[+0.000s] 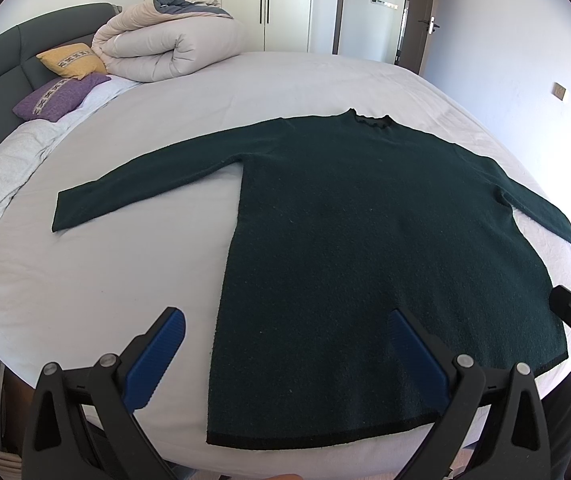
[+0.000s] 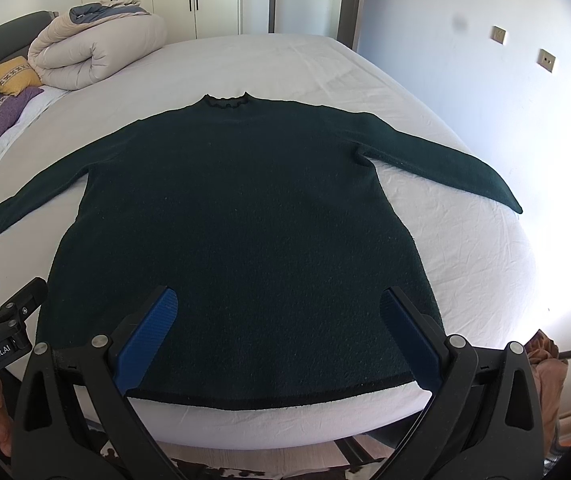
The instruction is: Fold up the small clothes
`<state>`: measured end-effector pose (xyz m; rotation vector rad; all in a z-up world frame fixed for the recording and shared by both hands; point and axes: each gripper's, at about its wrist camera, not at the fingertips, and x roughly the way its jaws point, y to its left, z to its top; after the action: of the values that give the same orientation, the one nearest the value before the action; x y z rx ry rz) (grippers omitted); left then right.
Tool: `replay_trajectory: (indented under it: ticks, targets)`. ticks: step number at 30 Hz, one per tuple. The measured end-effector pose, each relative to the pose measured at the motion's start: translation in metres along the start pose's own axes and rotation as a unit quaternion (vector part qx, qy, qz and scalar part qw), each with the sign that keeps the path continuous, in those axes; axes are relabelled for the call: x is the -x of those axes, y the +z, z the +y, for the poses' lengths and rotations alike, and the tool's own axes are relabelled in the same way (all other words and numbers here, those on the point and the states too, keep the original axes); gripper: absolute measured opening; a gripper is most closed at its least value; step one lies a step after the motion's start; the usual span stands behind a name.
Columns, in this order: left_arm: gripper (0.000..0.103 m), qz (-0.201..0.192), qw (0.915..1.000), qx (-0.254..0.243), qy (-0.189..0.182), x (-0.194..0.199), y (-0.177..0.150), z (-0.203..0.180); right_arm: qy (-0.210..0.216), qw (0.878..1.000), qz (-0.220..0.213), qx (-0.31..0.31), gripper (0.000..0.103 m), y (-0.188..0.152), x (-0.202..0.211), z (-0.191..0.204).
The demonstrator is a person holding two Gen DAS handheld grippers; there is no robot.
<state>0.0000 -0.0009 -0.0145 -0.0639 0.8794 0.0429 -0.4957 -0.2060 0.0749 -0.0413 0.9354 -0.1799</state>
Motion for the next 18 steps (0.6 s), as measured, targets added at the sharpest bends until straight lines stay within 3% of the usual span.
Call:
replay_trajectory:
  ticks: [18]
  targets:
    - [0.103,0.0,1.0,0.001,-0.002,-0.0005,-0.002,-0.0028,-0.001,1.0,0.002,0.001,0.103,-0.0044,-0.0035,0.0008]
